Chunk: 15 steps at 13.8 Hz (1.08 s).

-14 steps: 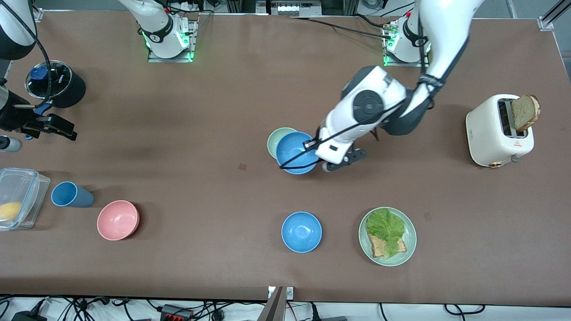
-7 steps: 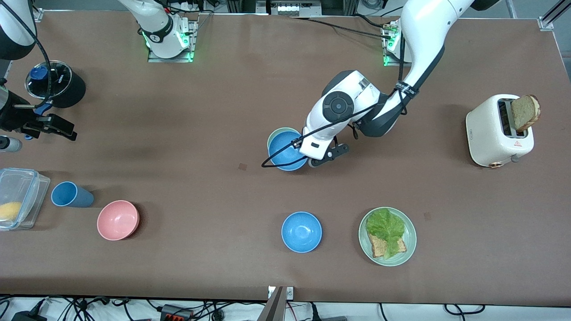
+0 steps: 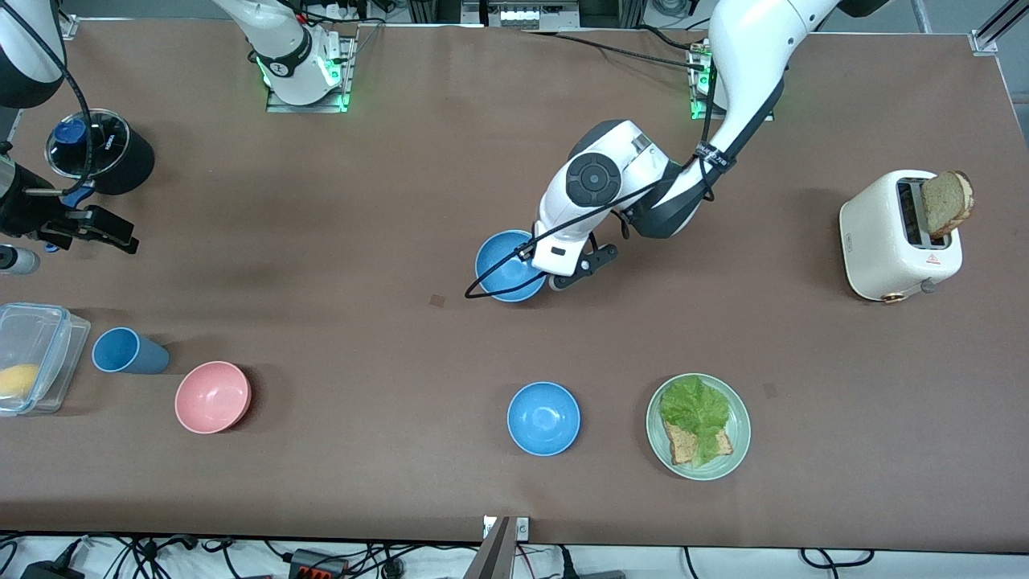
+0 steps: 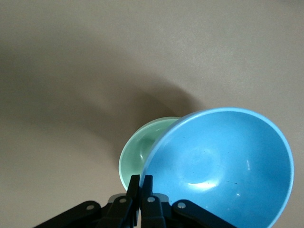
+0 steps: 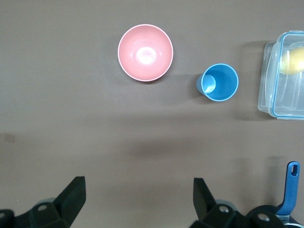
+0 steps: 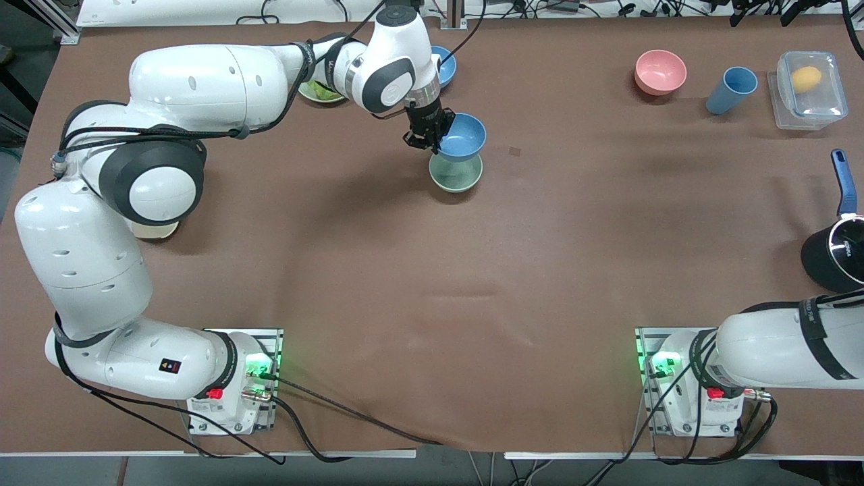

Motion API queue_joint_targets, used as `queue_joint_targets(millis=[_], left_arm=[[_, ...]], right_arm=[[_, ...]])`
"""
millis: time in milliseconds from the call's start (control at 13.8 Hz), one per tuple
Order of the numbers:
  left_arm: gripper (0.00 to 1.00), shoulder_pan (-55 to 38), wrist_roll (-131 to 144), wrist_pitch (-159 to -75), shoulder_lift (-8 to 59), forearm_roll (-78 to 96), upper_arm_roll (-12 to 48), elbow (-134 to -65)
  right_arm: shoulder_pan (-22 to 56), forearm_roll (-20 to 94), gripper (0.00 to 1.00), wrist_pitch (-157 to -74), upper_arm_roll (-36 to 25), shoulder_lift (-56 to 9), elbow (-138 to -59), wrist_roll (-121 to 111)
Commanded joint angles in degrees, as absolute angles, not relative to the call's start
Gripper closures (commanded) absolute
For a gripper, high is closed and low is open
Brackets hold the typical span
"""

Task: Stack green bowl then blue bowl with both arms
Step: 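Lower the blue bowl into the green bowl and open the left gripper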

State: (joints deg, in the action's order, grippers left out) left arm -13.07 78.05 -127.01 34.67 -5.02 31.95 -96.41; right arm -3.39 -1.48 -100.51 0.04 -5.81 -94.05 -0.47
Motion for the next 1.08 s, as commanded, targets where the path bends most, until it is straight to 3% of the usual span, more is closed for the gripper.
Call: queue_joint_targets(millis=[0,505,1011], left_arm=[[1.00,-13.01,80.16,-129.54,30.07,-6.59,31.82,-101.85],[1.00,-13.89,85.08,-135.43,29.71,-6.59,31.90,-105.46],[1.00,-13.97,85.61,-135.53,29.97,-6.59,31.90,-105.73]], right_arm=[[-3.78,-2.02,0.00,-101.16,0.44,-5.36,-94.66,-0.18],[-3.87,-2.02,0.00,-101.25,0.35,-5.36,-94.66,-0.18],[-4.39,-2.11,0.00,-101.16,0.35,-5.36,-94.66,-0.18]])
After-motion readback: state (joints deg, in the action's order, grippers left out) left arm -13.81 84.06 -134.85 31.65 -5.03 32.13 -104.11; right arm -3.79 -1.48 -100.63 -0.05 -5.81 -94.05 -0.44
